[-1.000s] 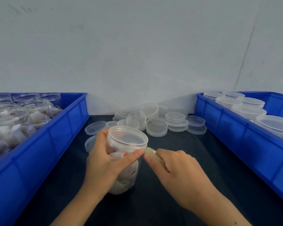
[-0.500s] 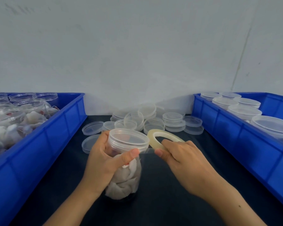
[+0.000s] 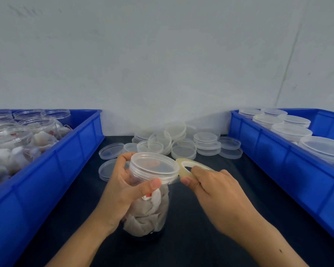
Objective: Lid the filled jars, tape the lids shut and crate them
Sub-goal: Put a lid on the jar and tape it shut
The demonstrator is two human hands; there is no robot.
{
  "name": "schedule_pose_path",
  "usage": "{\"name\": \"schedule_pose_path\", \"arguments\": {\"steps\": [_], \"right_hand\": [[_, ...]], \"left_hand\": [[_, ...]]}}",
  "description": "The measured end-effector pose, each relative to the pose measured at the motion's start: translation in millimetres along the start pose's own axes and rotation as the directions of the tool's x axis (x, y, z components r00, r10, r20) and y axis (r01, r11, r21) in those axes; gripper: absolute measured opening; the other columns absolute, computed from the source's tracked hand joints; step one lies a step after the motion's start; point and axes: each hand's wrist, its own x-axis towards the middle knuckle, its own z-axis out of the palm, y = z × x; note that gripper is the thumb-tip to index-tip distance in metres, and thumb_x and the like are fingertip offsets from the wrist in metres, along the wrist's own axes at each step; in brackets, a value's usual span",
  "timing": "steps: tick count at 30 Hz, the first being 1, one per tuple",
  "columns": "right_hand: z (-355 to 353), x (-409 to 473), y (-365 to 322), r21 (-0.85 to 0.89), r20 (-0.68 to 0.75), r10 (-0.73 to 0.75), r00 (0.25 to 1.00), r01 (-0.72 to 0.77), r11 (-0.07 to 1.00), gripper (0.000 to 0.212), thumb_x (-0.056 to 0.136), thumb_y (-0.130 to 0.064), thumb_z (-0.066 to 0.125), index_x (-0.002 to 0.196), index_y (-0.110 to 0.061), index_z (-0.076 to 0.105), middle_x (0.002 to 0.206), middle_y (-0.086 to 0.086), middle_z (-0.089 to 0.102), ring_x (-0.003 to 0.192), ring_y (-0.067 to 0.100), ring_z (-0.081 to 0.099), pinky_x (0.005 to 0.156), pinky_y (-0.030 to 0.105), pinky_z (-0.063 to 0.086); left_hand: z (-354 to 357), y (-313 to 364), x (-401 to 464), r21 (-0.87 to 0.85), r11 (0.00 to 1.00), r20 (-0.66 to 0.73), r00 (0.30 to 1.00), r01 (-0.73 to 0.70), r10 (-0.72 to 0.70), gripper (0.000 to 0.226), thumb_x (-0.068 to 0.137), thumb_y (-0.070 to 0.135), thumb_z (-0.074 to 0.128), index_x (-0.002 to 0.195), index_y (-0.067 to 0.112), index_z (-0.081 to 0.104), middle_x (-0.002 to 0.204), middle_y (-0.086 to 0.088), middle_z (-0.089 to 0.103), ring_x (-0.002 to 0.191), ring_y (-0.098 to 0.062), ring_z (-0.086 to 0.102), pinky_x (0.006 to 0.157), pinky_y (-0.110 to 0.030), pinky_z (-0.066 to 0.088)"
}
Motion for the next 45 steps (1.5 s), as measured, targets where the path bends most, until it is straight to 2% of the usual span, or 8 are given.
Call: {"name": "schedule_pose_path", "arguments": {"steps": [9,14,19,21,24,30,39,45], "right_hand": [[2.3,-3.1,-1.9,-0.060,-0.107,0.032,0.994,-0.038,0.997,0.040,0.096,-0.056,0.012,0.067,-0.030,0.021,0.064,-0.008,0.040,0.060,0.012,0.038,0.079,0.031,0.033],[7.2,-5.9,-5.2,-0.039,-0.153,0.063,0.986,-0.069,0.997,0.043,0.097,-0.056,0.018,0.068,-0.026,0.028,0.064,-0.007,0.044,0.060,0.013,0.042,0.057,0.023,0.027],[10.6,-6.6,-9.1,0.052,-0.136,0.130,0.982,-0.124,0.991,0.045,0.097,-0.056,0.018,0.067,-0.024,0.028,0.063,-0.006,0.042,0.055,0.014,0.040,0.049,0.022,0.026],[10.8,-8.4,-13.5,0.085,-0.149,0.134,0.980,-0.122,0.989,0.046,0.097,-0.055,0.021,0.065,-0.023,0.028,0.060,-0.005,0.041,0.052,0.014,0.038,0.047,0.023,0.025],[10.6,-11.4,-20.0,0.116,-0.156,0.120,0.980,-0.103,0.988,0.046,0.094,-0.055,0.021,0.063,-0.022,0.032,0.057,-0.004,0.043,0.050,0.015,0.039,0.046,0.024,0.027],[13.5,-12.6,-22.0,0.138,-0.137,0.102,0.985,-0.083,0.987,0.042,0.096,-0.049,0.027,0.065,-0.022,0.034,0.057,-0.003,0.042,0.049,0.015,0.037,0.046,0.025,0.025],[12.7,-12.3,-19.4,0.201,-0.030,0.081,0.996,-0.074,0.977,0.040,0.097,-0.055,0.019,0.073,-0.025,0.031,0.061,-0.005,0.045,0.053,0.014,0.041,0.050,0.024,0.028],[11.2,-11.1,-17.6,0.288,0.039,0.136,0.990,-0.141,0.947,0.039,0.099,-0.051,0.028,0.077,-0.022,0.039,0.071,-0.003,0.060,0.066,0.018,0.057,0.067,0.037,0.049]], "left_hand": [[-0.5,3.9,0.7,0.003,1.000,0.046,0.999,-0.005,0.005,0.105,0.034,0.065,0.088,0.117,0.018,0.045,0.099,0.012,0.073,0.090,-0.005,0.070,0.069,-0.013,0.053],[5.3,4.5,-2.5,0.020,1.000,0.033,0.999,-0.019,0.019,0.100,0.036,0.070,0.085,0.114,0.019,0.047,0.099,0.013,0.072,0.090,-0.003,0.069,0.069,-0.011,0.052],[12.3,6.1,-11.9,0.121,0.990,-0.039,0.997,-0.068,0.073,0.046,0.061,0.061,0.071,0.104,0.048,0.061,0.117,0.006,0.063,0.108,-0.002,0.061,0.084,-0.014,0.050],[15.0,8.3,-15.0,0.178,0.982,-0.071,0.995,-0.060,0.074,0.060,0.060,0.066,0.067,0.118,0.060,0.052,0.122,0.020,0.060,0.113,0.006,0.056,0.086,-0.015,0.050],[20.6,9.3,-16.3,0.401,0.916,-0.180,0.978,-0.023,0.104,0.111,0.046,0.086,0.066,0.142,0.051,0.025,0.116,0.049,0.046,0.111,0.025,0.044,0.082,-0.010,0.039],[24.7,8.4,-14.4,0.422,0.907,-0.288,0.946,-0.016,0.150,0.080,0.036,0.073,0.079,0.105,0.055,0.043,0.102,0.046,0.052,0.096,0.023,0.050,0.073,-0.013,0.039],[24.8,7.4,-15.4,0.457,0.887,-0.322,0.918,-0.063,0.231,0.079,0.037,0.072,0.077,0.102,0.045,0.040,0.100,0.048,0.047,0.098,0.022,0.049,0.070,0.003,0.039],[24.5,7.4,-16.1,0.574,0.816,-0.293,0.913,-0.070,0.284,0.080,0.037,0.077,0.070,0.105,0.053,0.035,0.105,0.045,0.047,0.095,0.020,0.051,0.067,-0.007,0.040]]}}
